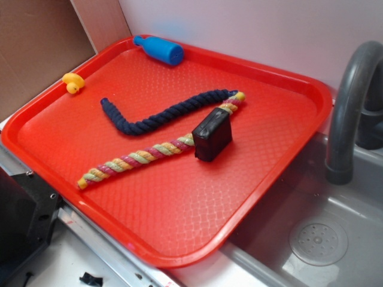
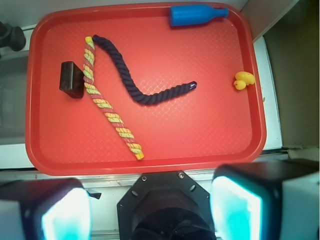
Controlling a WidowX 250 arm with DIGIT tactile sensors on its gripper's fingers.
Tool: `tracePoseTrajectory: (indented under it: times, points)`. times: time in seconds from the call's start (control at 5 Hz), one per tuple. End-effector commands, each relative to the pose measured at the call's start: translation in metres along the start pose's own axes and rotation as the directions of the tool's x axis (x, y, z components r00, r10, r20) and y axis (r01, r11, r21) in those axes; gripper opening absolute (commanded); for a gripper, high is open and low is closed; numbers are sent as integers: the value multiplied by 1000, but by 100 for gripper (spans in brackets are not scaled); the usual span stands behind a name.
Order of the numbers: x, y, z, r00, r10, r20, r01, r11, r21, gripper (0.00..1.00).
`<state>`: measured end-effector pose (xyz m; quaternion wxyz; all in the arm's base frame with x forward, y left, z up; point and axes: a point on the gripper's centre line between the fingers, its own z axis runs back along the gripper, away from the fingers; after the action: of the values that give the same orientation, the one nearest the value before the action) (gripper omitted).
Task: Grab the multicolored rope.
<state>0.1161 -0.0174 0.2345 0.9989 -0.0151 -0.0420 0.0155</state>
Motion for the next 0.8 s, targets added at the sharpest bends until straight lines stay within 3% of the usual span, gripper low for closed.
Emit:
tracePoseTrajectory:
  times: [0.0, 0.4, 0.6]
  points:
    - [0, 0, 0, 1000, 0, 0, 0, 1000, 0, 100]
    - [17, -17, -29, 980, -173, 96, 176, 984, -26, 100]
    - [29, -40, -63, 943, -317, 99, 320, 947, -25, 100]
